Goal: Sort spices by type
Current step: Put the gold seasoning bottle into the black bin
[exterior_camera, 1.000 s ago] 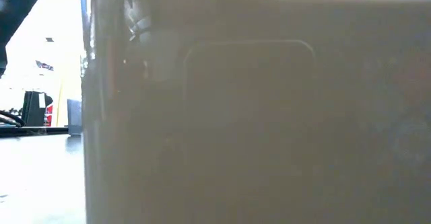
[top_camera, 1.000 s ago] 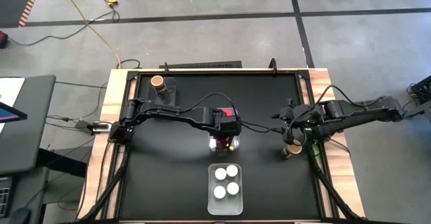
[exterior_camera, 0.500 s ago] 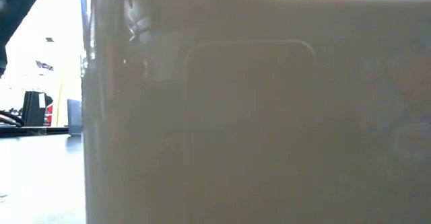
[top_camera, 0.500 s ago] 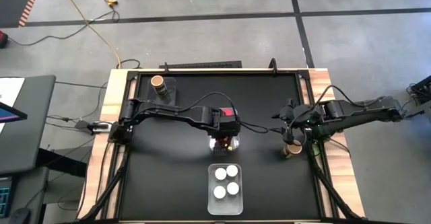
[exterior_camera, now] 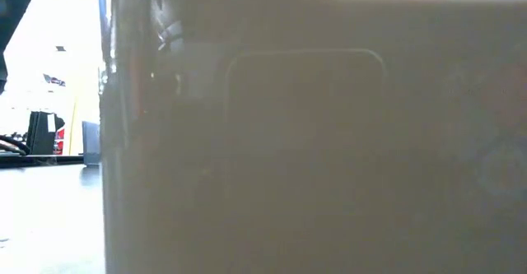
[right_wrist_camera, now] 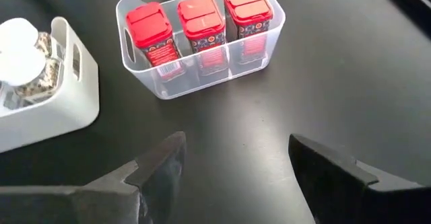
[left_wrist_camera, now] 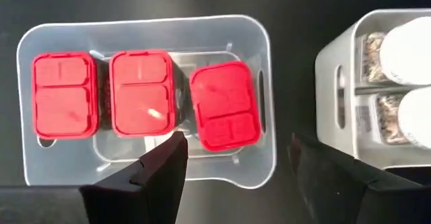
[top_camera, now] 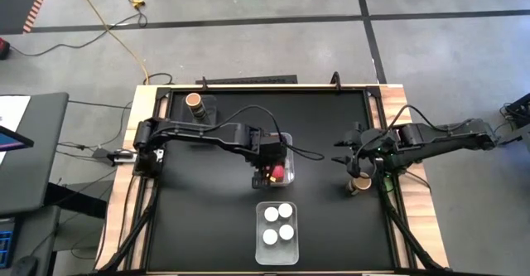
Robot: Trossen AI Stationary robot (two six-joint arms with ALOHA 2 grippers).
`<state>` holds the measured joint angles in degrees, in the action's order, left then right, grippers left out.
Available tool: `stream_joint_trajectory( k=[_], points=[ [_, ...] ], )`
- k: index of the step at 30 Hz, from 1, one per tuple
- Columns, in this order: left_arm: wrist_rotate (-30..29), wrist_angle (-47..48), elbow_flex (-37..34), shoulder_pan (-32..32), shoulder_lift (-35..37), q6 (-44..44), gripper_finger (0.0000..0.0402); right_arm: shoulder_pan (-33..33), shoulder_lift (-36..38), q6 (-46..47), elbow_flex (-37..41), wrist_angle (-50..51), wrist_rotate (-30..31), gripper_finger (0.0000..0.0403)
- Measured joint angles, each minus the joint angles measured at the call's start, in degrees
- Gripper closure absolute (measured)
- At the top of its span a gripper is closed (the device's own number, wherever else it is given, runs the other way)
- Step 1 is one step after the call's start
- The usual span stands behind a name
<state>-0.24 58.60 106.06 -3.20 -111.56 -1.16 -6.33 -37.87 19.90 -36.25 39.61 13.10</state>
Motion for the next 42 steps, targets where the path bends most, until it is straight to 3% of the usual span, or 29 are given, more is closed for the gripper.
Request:
stream_joint_trajectory(
  k=[3,7,11,15,23,31,42],
  points=[
    [0.2,-2.0,-1.2,0.0,0.2,-0.9,0.0154,0.0,0.0,0.3,0.0,0.0,0.0,0.0111],
    [0.1,-12.1,-10.7,0.0,3.5,-2.4,0.0154,0.0,0.0,7.3,0.0,-0.2,0.0,0.0111],
    [-1.3,-18.7,-22.0,-0.1,10.6,-6.6,0.0154,0.0,-0.2,12.9,0.0,-0.3,0.0,0.0111],
    [-7.6,-24.1,-31.3,-0.5,19.9,-9.8,0.0154,0.2,-2.0,15.8,-0.1,-0.1,0.0,0.0111],
    [-13.5,-28.6,-45.6,-1.0,36.0,-12.6,0.0154,2.2,-13.2,19.3,-7.8,6.8,1.6,0.0111],
    [-14.2,-28.5,-54.1,-2.0,46.3,-14.2,0.0154,5.0,-25.9,28.7,-20.8,22.6,2.1,0.0111],
    [-14.1,-28.1,-61.7,-2.6,54.5,-14.5,0.0154,5.0,-34.1,39.8,-29.4,27.9,2.0,0.0111]
  ],
)
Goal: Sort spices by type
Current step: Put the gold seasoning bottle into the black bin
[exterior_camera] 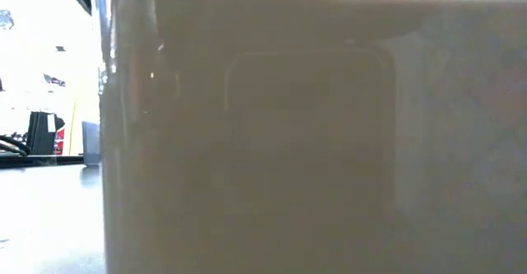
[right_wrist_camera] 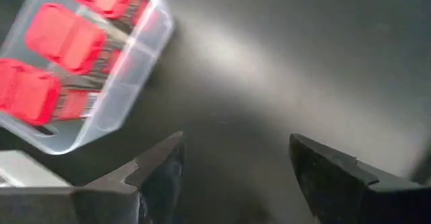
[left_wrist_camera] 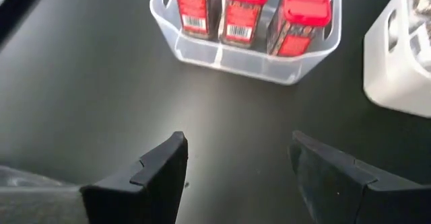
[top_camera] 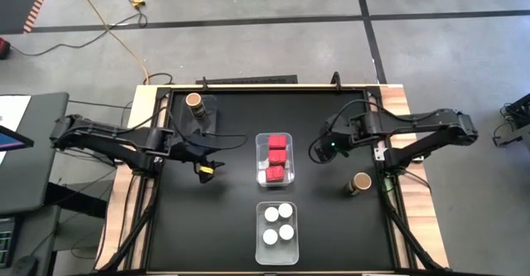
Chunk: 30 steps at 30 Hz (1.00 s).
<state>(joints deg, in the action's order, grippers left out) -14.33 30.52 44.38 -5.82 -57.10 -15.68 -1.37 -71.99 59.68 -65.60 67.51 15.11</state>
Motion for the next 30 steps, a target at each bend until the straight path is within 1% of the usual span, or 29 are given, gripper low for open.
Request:
stream_joint_trajectory(
  k=[4,9,13,16,21,22,23,27,30],
  points=[
    [0.0,0.0,-1.7,0.0,0.3,-0.1,0.0154,-0.1,-0.5,0.7,-0.1,-0.9,0.0,0.0111],
    [0.1,-0.2,-2.1,0.0,0.1,1.3,0.0154,0.0,-0.4,-2.5,-0.1,-1.1,0.0,0.011],
    [0.1,-0.5,-2.1,0.0,0.1,2.8,0.0154,1.1,-0.4,-2.8,-0.1,-1.0,0.6,0.0101],
    [0.0,-0.5,-2.1,0.0,0.1,3.0,0.0154,1.6,-0.4,-2.7,-0.1,-1.1,0.7,0.0078],
    [0.0,-0.5,-2.1,0.0,0.1,3.2,0.0154,1.4,-0.4,-2.3,-0.1,-1.1,0.7,0.0016],
    [0.0,-0.5,-2.1,0.0,0.1,3.2,0.0154,1.4,-0.4,-2.3,-0.1,-1.1,0.8,0.001],
    [0.0,-0.5,-2.1,0.0,0.1,3.2,0.0154,1.4,-0.4,-2.3,-0.1,-1.1,0.9,0.0009],
    [0.0,-0.5,-2.1,0.0,0.1,3.1,0.0154,1.4,-0.4,-3.0,-0.1,-1.1,1.0,0.0026],
    [0.0,-0.5,-2.1,0.0,0.1,3.0,0.0154,1.4,-0.4,0.1,-0.1,-1.0,0.0,0.003]
  ],
)
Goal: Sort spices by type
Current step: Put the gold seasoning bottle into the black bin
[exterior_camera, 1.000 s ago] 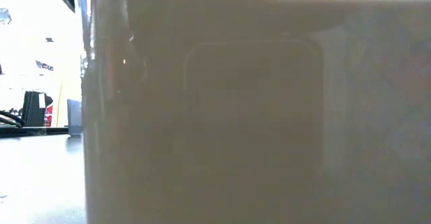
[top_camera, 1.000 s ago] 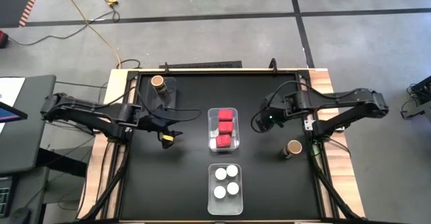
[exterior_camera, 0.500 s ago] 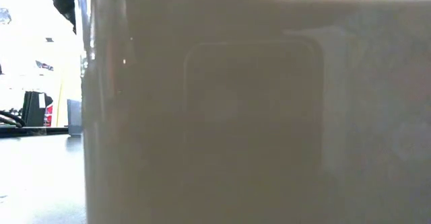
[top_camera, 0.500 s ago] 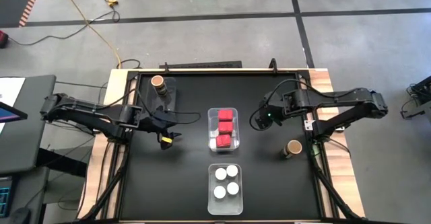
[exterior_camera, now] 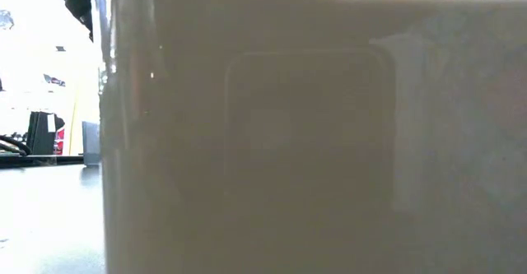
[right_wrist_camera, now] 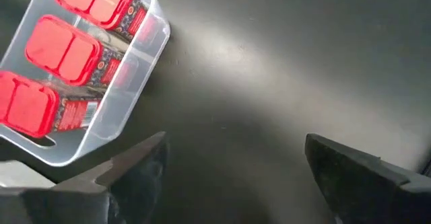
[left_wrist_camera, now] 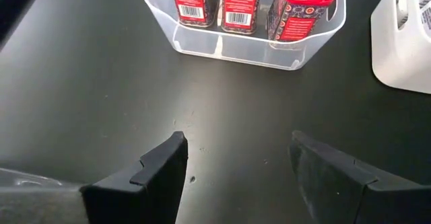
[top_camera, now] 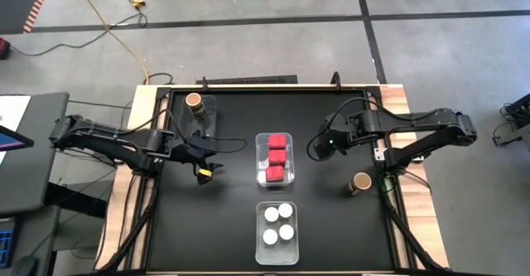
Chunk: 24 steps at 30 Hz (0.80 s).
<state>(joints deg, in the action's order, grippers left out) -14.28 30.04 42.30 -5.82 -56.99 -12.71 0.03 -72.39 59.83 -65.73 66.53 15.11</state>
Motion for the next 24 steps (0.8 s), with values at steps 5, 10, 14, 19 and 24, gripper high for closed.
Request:
stream_joint_trajectory(
  k=[5,10,14,19,24],
  points=[
    [0.0,0.0,0.0,0.0,0.0,0.1,0.0154,-1.2,0.0,5.4,0.0,5.1,-2.1,0.0032],
    [0.0,-0.1,0.0,0.0,0.0,0.2,0.0154,-5.0,0.0,17.5,0.0,15.0,-7.1,0.0032],
    [-0.1,-0.1,0.0,0.0,0.0,0.2,0.0154,-8.7,0.0,27.5,0.8,18.6,-12.1,0.0032],
    [-0.1,-0.2,0.0,0.0,0.0,0.2,0.0154,-12.7,0.0,35.5,2.6,18.6,-12.4,0.0032],
    [-0.1,-0.5,0.0,0.0,0.0,0.2,0.0154,-16.0,0.0,38.8,6.4,18.4,-13.8,0.0032]
  ],
)
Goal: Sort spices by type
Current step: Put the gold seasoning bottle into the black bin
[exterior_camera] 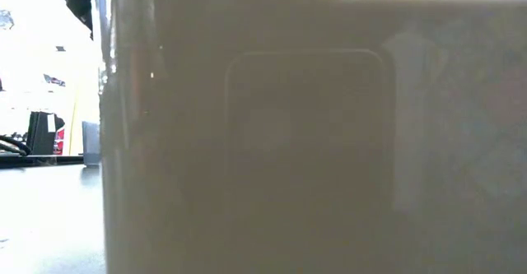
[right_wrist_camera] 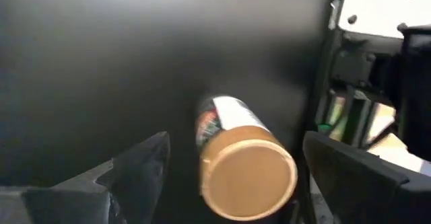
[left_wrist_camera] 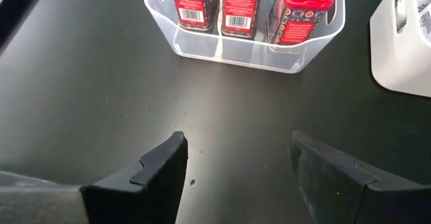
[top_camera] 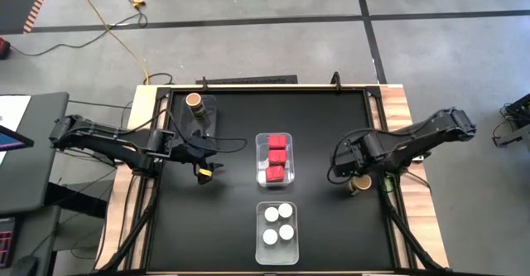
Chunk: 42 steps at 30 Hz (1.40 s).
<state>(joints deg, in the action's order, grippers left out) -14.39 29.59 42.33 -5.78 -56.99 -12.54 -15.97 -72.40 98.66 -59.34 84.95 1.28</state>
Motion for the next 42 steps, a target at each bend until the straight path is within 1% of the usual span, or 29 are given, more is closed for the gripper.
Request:
stream_joint_trajectory(
  k=[7,12,16,21,24,30,38,42],
  points=[
    [0.0,-0.8,0.0,0.0,0.0,0.0,0.0154,-3.3,0.0,0.5,4.4,-2.2,-2.3,0.0032],
    [0.0,-0.9,0.0,0.0,0.0,0.0,0.0154,-3.6,0.1,0.5,7.2,-6.0,-3.3,0.0032],
    [0.0,-0.9,0.0,0.0,0.0,-0.1,0.0154,-3.6,0.1,0.7,8.8,-8.6,-5.7,0.0032],
    [0.0,-0.9,0.0,0.0,0.0,-0.2,0.0154,-4.0,0.1,2.5,9.7,-8.9,-8.1,0.0033],
    [0.0,-0.9,0.0,0.0,0.0,-0.2,0.0154,-4.0,0.1,2.5,10.0,-9.1,-8.8,0.0044],
    [0.1,-0.9,0.0,0.0,0.0,-0.6,0.0154,-4.0,0.2,2.4,9.8,-9.3,-8.8,0.0098],
    [0.1,-0.8,0.0,0.0,0.0,-1.7,0.0154,-3.7,0.2,4.2,9.8,-10.2,-9.0,0.0098],
    [0.1,-0.8,0.0,0.0,0.0,-1.7,0.0154,-3.7,0.2,4.2,9.8,-10.2,-9.0,0.0088]
  ],
)
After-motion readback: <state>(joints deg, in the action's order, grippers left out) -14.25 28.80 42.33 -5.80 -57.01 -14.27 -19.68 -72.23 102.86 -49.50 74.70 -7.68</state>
